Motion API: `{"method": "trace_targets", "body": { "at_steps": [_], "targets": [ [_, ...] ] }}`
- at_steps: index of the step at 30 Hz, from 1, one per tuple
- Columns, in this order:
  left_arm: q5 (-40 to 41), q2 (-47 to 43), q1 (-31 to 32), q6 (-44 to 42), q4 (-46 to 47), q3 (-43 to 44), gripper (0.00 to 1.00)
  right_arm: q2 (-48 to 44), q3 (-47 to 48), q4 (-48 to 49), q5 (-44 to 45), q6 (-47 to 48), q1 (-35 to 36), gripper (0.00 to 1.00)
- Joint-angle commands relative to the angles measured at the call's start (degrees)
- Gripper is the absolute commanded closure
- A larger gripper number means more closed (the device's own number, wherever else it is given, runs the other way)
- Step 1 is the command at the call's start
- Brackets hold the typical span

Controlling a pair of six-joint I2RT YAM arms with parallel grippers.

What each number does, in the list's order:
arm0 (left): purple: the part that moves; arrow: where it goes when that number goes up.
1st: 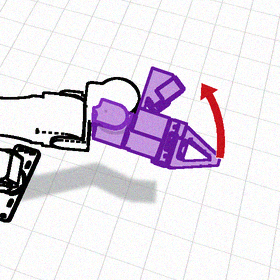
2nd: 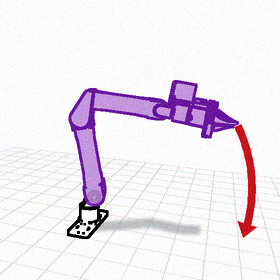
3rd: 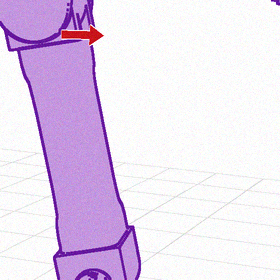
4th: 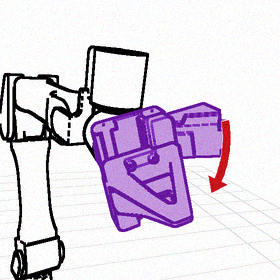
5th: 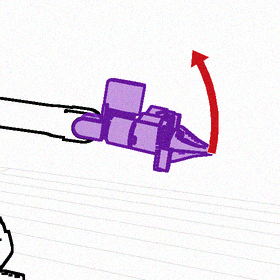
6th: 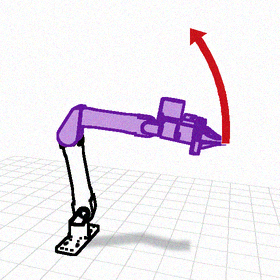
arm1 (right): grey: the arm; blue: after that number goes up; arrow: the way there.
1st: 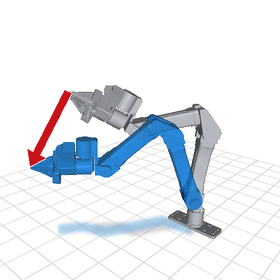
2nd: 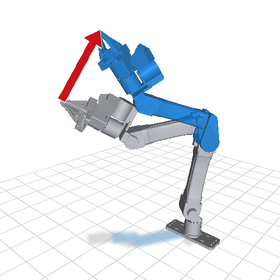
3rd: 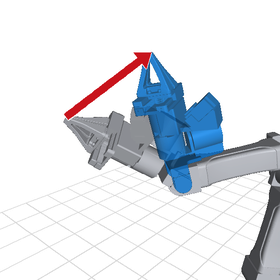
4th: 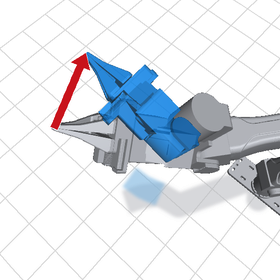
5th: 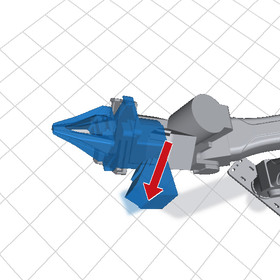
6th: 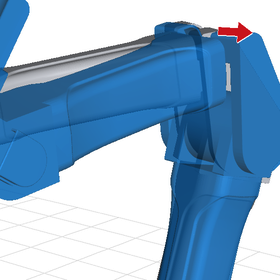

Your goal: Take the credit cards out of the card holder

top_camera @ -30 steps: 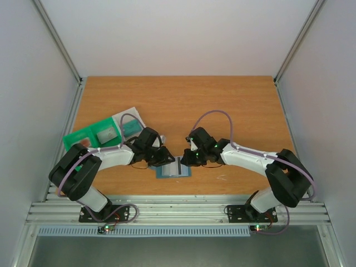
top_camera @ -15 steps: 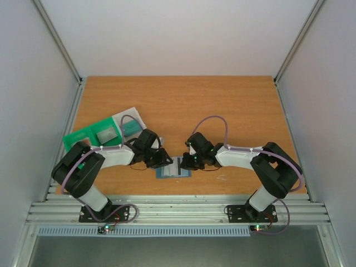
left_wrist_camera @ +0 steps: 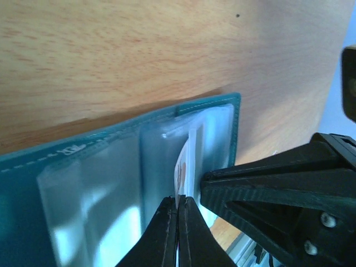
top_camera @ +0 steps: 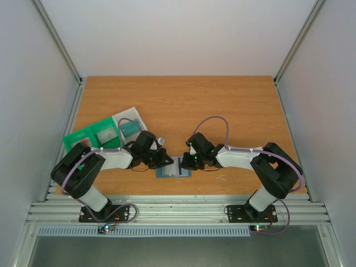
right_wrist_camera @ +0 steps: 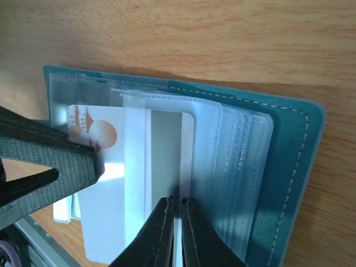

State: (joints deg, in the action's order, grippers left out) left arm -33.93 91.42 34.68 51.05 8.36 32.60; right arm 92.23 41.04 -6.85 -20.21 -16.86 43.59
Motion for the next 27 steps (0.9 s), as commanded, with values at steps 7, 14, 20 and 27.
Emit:
{"method": "trace_targets", "body": {
  "at_steps": [7, 14, 20, 27],
  "targets": [
    [8.4, -9.79, -0.69, -2.09, -9.09, -0.62, 1.0, -2.3, -0.56, -1.41, 1.14, 0.05, -0.6, 0.94],
    [13.81, -17.97, -0.75, -7.49, -17.63, 2.15, 1.0, -6.68, 0.88, -5.26, -2.61, -2.6, -2.75, 0.91],
    [17.7, -23.35, 0.83, -13.61, -20.16, 3.74, 0.99, -11.29, 1.61, -7.52, -10.51, -11.26, -8.12, 0.86],
    [23.4, -28.78, 4.89, -22.07, -22.55, 5.8, 1.0, -12.3, 13.35, -24.41, -10.83, -13.2, -8.71, 0.83]
  ]
}}
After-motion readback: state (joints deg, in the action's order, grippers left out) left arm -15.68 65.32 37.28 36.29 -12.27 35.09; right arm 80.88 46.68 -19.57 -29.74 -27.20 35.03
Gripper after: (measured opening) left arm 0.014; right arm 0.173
